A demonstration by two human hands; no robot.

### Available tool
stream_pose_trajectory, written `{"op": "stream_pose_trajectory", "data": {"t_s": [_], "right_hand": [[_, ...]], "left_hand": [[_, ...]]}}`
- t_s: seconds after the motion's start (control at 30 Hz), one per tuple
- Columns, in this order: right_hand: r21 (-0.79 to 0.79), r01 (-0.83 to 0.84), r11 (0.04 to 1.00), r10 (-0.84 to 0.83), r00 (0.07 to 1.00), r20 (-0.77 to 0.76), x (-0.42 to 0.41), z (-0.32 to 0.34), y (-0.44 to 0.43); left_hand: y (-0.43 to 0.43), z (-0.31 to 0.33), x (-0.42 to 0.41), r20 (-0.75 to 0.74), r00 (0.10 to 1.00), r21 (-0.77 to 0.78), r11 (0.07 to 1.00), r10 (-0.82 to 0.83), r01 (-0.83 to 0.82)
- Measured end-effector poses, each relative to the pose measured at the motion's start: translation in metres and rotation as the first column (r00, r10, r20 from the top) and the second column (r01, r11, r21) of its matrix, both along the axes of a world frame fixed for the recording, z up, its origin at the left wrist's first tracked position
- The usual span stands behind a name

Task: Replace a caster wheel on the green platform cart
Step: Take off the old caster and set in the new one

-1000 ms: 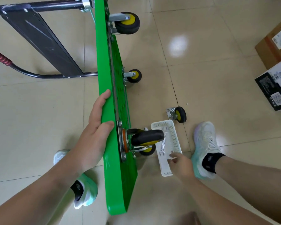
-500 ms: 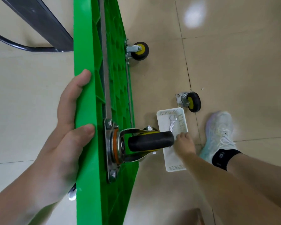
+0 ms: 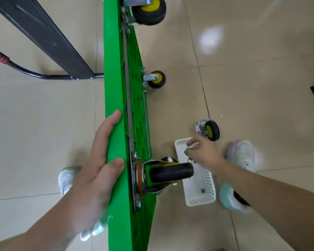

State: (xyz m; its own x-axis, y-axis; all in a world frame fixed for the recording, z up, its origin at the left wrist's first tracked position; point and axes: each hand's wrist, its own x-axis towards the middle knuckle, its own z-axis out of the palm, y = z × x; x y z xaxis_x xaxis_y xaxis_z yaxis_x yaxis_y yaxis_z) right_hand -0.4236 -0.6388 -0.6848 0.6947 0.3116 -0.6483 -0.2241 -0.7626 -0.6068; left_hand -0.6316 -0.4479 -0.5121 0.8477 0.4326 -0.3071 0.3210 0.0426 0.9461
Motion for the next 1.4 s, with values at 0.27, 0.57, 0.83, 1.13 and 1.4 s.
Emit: {"op": "stream_pose_trajectory", "data": {"t_s": [0.27, 0.57, 0.83, 1.13, 1.4], "right_hand": [[0.472, -0.041, 0.881, 0.244, 0.893, -0.378, 0.016, 0.113, 0.062], [0.434, -0.277, 0.857, 0.45, 0.812, -0.372, -0.006, 0.144, 0.077], [0.383, -0.415, 0.825, 0.54, 0.781, -0.316, -0.016, 0.139, 0.087], [0.36, -0.329, 0.873, 0.474, 0.743, -0.473, -0.018, 0.134, 0.09], [0.385, -0.265, 0.884, 0.445, 0.728, -0.521, -0.019, 0.129, 0.088]], "left_hand": [[0.005, 0.013, 0.005, 0.026, 0.995, 0.106, 0.99, -0.096, 0.093], [0.006, 0.01, 0.005, 0.016, 0.996, 0.119, 0.989, -0.093, 0.091], [0.005, 0.011, 0.005, -0.001, 0.996, 0.154, 0.984, -0.092, 0.091], [0.006, 0.01, 0.005, 0.011, 0.995, 0.152, 0.984, -0.101, 0.098], [0.006, 0.01, 0.004, 0.005, 0.994, 0.142, 0.984, -0.111, 0.109]]}}
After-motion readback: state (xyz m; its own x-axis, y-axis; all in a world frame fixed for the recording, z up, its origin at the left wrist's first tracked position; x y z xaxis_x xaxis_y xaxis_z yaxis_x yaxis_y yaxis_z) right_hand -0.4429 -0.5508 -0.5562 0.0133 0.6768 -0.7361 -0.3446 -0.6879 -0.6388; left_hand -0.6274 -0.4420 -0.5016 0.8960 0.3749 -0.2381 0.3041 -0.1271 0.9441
